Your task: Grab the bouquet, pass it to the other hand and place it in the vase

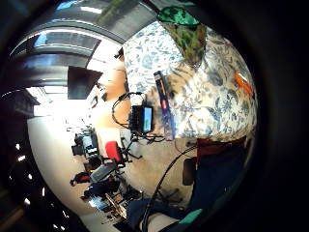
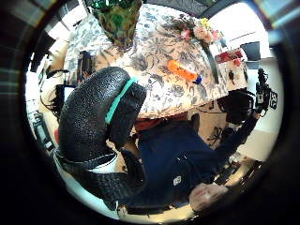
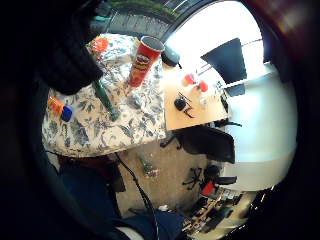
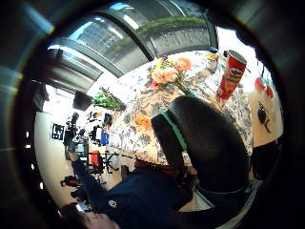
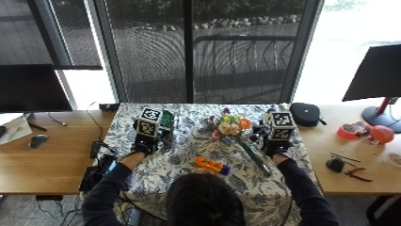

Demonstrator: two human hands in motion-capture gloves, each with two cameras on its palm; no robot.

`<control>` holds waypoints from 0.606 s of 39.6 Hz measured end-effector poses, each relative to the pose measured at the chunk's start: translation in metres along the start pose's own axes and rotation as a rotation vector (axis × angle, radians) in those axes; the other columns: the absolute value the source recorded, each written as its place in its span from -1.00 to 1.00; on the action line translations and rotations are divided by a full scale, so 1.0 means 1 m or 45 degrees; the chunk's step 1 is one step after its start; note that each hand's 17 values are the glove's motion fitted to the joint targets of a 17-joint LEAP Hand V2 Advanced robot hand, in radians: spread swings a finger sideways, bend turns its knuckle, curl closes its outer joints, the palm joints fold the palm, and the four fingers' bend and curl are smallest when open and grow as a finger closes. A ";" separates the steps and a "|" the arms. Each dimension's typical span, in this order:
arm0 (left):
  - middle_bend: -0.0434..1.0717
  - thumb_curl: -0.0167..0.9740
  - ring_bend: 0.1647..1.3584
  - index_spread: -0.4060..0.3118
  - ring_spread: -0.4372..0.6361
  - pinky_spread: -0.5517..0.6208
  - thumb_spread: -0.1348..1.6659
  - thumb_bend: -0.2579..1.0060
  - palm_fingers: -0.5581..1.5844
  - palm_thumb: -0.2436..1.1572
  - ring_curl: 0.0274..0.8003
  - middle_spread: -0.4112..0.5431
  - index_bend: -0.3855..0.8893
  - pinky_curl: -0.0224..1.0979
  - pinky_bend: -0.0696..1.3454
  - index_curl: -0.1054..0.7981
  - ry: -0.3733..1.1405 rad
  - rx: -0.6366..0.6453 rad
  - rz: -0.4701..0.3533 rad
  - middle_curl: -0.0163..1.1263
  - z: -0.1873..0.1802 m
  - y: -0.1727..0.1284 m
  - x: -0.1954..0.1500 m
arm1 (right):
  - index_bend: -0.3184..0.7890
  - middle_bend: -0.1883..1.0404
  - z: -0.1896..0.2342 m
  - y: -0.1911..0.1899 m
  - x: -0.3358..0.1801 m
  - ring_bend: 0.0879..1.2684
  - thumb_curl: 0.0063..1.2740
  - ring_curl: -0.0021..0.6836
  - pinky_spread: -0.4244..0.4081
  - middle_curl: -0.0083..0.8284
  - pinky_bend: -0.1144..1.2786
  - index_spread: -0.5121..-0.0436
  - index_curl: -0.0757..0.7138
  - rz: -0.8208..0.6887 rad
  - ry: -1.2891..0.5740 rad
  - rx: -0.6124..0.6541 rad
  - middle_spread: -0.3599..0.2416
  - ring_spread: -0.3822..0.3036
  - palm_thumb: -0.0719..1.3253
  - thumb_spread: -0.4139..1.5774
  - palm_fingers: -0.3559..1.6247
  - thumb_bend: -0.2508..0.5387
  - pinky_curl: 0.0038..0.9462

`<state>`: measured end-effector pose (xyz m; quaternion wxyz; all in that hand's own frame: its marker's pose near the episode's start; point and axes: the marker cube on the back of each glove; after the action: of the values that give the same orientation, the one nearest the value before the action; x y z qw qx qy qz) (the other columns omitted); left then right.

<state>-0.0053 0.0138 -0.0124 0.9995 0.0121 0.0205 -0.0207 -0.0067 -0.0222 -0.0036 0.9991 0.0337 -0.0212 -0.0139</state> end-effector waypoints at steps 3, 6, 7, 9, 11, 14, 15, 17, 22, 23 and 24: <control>-0.59 -0.67 -0.39 0.09 0.45 0.59 0.41 -0.53 -0.34 -0.39 -0.55 0.38 -0.14 -0.57 -0.36 -0.33 0.034 0.026 0.001 -0.65 -0.001 -0.004 0.004 | -0.21 -0.30 0.002 0.000 -0.011 -0.35 -0.77 -0.33 0.41 -0.41 -0.27 -0.33 -0.39 -0.009 -0.011 -0.026 0.13 0.23 -0.37 0.57 -0.24 -0.03 -0.48; -0.58 -0.65 -0.39 0.09 0.46 0.59 0.43 -0.55 -0.34 -0.39 -0.54 0.39 -0.14 -0.55 -0.36 -0.30 0.055 0.047 0.002 -0.62 -0.005 -0.003 0.010 | -0.20 -0.29 0.006 0.000 -0.019 -0.35 -0.75 -0.31 0.42 -0.37 -0.28 -0.32 -0.37 -0.024 -0.019 -0.064 0.05 0.20 -0.37 0.60 -0.24 -0.07 -0.47; -0.58 -0.64 -0.39 0.09 0.46 0.60 0.44 -0.55 -0.34 -0.38 -0.53 0.38 -0.14 -0.55 -0.36 -0.29 0.057 0.048 0.006 -0.62 -0.005 -0.004 0.012 | -0.21 -0.29 0.005 0.001 -0.021 -0.34 -0.75 -0.29 0.41 -0.36 -0.28 -0.32 -0.37 -0.030 -0.020 -0.086 0.04 0.19 -0.37 0.60 -0.24 -0.08 -0.46; -0.58 -0.63 -0.40 0.09 0.46 0.60 0.45 -0.57 -0.34 -0.38 -0.53 0.37 -0.13 -0.54 -0.37 -0.27 0.058 0.047 0.026 -0.60 -0.006 -0.005 0.017 | -0.21 -0.30 0.003 0.004 -0.024 -0.33 -0.74 -0.27 0.41 -0.34 -0.28 -0.32 -0.36 -0.037 -0.023 -0.128 0.07 0.19 -0.37 0.61 -0.24 -0.10 -0.45; -0.58 -0.62 -0.40 0.09 0.47 0.60 0.46 -0.58 -0.34 -0.38 -0.52 0.37 -0.13 -0.53 -0.37 -0.25 0.060 0.051 0.047 -0.59 -0.006 -0.006 0.022 | -0.21 -0.31 0.001 0.005 -0.025 -0.34 -0.73 -0.26 0.41 -0.33 -0.27 -0.32 -0.35 -0.037 -0.022 -0.146 0.11 0.19 -0.36 0.62 -0.25 -0.12 -0.43; -0.58 -0.60 -0.40 0.09 0.47 0.61 0.47 -0.59 -0.35 -0.37 -0.51 0.37 -0.14 -0.52 -0.38 -0.23 0.065 0.076 0.074 -0.57 -0.006 -0.011 0.026 | -0.22 -0.32 -0.003 0.006 -0.023 -0.33 -0.72 -0.23 0.42 -0.30 -0.25 -0.33 -0.35 -0.023 -0.014 -0.138 0.13 0.20 -0.35 0.63 -0.27 -0.15 -0.40; -0.58 -0.59 -0.40 0.09 0.47 0.61 0.47 -0.60 -0.35 -0.37 -0.50 0.37 -0.14 -0.51 -0.38 -0.22 0.067 0.088 0.084 -0.56 -0.006 -0.013 0.027 | -0.22 -0.32 -0.005 0.006 -0.023 -0.33 -0.71 -0.23 0.42 -0.30 -0.25 -0.33 -0.35 -0.018 -0.011 -0.135 0.14 0.20 -0.35 0.63 -0.27 -0.16 -0.40; -0.59 -0.58 -0.40 0.09 0.47 0.61 0.47 -0.61 -0.35 -0.37 -0.50 0.37 -0.14 -0.50 -0.38 -0.21 0.069 0.103 0.096 -0.55 -0.005 -0.017 0.029 | -0.22 -0.32 -0.009 0.008 -0.022 -0.33 -0.71 -0.22 0.42 -0.29 -0.25 -0.33 -0.35 -0.010 -0.007 -0.133 0.16 0.20 -0.34 0.64 -0.27 -0.18 -0.38; -0.58 -0.56 -0.39 0.09 0.48 0.61 0.48 -0.61 -0.35 -0.37 -0.48 0.37 -0.15 -0.49 -0.39 -0.18 0.079 0.098 0.102 -0.52 -0.008 -0.017 0.036 | -0.22 -0.32 -0.016 0.003 -0.019 -0.32 -0.69 -0.19 0.42 -0.25 -0.24 -0.34 -0.34 0.026 -0.014 -0.132 0.17 0.20 -0.33 0.65 -0.28 -0.23 -0.36; -0.59 -0.56 -0.39 0.09 0.48 0.61 0.48 -0.61 -0.35 -0.37 -0.48 0.37 -0.15 -0.48 -0.39 -0.17 0.082 0.100 0.108 -0.52 -0.009 -0.018 0.037 | -0.21 -0.33 -0.015 0.001 -0.018 -0.32 -0.69 -0.19 0.43 -0.25 -0.24 -0.34 -0.34 0.036 -0.012 -0.133 0.18 0.20 -0.33 0.65 -0.28 -0.24 -0.36; -0.59 -0.55 -0.39 0.09 0.48 0.61 0.48 -0.61 -0.35 -0.37 -0.48 0.37 -0.15 -0.48 -0.39 -0.17 0.085 0.101 0.113 -0.51 -0.009 -0.019 0.038 | -0.22 -0.33 -0.015 -0.002 -0.017 -0.32 -0.68 -0.19 0.42 -0.24 -0.24 -0.34 -0.34 0.045 -0.010 -0.136 0.18 0.20 -0.32 0.65 -0.28 -0.25 -0.35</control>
<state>0.0320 -0.0069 -0.0238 0.9969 0.0532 0.0523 0.0232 -0.0231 -0.0222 -0.0198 0.9995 -0.0201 -0.0250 0.0023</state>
